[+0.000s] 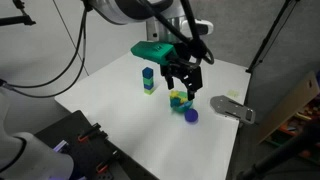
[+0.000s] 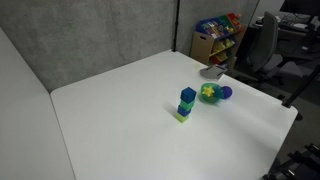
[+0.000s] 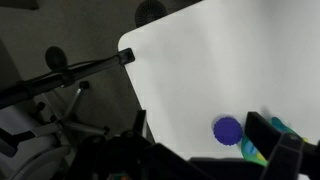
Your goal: Put the blue squeezed paper on top of the stacked toy blocks
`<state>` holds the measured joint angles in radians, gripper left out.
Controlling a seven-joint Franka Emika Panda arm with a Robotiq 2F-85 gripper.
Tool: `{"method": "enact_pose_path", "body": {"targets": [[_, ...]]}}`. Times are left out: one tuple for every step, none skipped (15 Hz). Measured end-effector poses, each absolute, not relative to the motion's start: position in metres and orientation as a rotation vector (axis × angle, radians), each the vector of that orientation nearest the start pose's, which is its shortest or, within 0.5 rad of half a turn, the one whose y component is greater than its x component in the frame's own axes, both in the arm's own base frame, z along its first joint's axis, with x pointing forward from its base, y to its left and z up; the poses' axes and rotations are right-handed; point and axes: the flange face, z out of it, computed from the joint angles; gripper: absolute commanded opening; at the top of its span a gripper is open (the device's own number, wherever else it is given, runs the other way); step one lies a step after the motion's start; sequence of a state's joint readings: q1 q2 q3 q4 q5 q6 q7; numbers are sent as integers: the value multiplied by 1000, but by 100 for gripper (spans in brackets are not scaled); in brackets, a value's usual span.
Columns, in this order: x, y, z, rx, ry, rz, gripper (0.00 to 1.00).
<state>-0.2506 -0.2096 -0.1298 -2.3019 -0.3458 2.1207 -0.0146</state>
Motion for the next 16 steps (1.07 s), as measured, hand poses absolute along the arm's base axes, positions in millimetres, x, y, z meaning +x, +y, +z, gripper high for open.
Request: {"method": "enact_pose_path", "body": {"targets": [[441, -195, 437, -3397, 317, 39, 100], [441, -195, 437, -3398, 317, 38, 100], [441, -195, 437, -3398, 317, 38, 100], [441, -195, 437, -3398, 317, 38, 100], [441, -195, 437, -3398, 317, 38, 100], [441, -195, 437, -3398, 317, 38, 100], [441, -194, 437, -3397, 315, 39, 100], [441, -194, 436, -3397, 313, 41, 100], [442, -193, 435, -3397, 310, 43, 100], [443, -192, 435, -3396, 305, 43, 100], [444, -190, 435, -3396, 298, 43, 100], [445, -187, 435, -3396, 290, 41, 100], [447, -184, 435, -3395, 281, 37, 100], [450, -181, 436, -3393, 272, 30, 100], [454, -178, 437, -3390, 263, 23, 100], [459, -174, 437, -3384, 257, 16, 100]]}}
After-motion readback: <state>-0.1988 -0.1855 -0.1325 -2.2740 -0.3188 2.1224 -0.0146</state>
